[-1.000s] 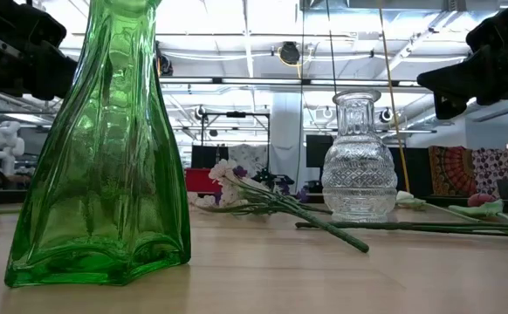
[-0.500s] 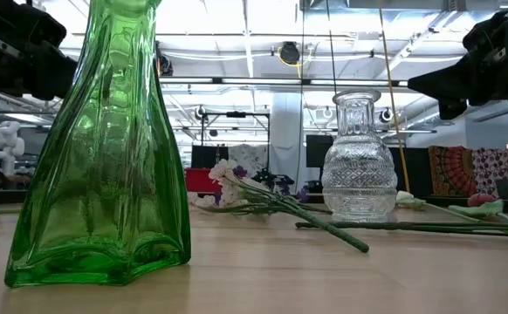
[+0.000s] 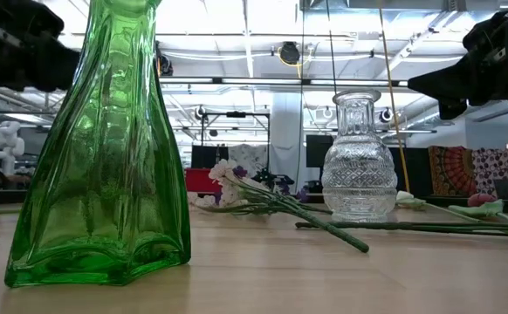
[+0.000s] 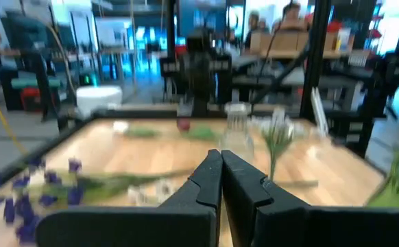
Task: Sort flowers into vase by color
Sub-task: Put the left white flowers into the green vase
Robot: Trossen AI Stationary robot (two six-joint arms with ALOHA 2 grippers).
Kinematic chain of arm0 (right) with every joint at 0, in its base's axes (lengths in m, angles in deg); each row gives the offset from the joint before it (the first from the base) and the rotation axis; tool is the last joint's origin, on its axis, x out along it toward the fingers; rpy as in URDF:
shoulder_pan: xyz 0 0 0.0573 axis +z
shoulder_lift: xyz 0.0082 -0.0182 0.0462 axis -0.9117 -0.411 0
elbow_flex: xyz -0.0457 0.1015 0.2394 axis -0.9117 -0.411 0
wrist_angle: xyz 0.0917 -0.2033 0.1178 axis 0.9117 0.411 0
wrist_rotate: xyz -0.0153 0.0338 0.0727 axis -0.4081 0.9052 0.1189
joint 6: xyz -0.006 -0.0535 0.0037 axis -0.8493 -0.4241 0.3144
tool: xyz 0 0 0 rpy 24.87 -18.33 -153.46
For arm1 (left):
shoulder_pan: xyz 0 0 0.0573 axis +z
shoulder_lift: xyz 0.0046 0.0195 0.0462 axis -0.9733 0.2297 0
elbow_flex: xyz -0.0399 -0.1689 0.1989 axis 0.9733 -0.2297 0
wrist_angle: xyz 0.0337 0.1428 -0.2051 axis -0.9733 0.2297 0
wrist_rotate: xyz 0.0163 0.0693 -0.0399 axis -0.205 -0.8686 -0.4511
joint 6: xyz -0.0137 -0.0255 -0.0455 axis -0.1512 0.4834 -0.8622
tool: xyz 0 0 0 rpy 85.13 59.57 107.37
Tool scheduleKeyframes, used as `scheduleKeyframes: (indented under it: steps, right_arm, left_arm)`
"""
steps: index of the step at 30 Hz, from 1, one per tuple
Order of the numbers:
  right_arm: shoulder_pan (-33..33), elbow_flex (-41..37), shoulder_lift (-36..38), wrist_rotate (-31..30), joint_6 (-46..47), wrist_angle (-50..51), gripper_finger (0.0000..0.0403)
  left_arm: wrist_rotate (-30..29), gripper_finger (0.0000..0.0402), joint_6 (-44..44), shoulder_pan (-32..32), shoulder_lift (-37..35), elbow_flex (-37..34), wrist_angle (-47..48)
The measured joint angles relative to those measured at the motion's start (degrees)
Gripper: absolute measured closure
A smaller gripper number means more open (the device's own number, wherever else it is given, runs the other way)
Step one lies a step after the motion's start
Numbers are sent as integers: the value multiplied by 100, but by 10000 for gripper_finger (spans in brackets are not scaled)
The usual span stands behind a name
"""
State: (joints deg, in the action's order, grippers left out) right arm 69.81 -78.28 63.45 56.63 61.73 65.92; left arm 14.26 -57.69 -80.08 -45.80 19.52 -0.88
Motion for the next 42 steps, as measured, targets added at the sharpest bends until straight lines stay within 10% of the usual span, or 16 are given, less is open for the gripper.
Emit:
scheduleKeyframes:
  steps: [11,18,28,42]
  right_arm:
    - [0,0,0,-1,0,-1,403]
    - [-1,-2,0,-1,0,-1,403]
    - [0,0,-2,-1,0,-1,403]
    - [0,0,-1,-1,0,-1,403]
  left_arm:
    - [-1034,386,-154,0,753,1075,243]
    - [-1472,386,-209,0,2764,2808,1120]
    - [-1992,386,-2699,-28,5761,5314,3198]
    - [-2684,399,-4536,-766,8345,8441,5042]
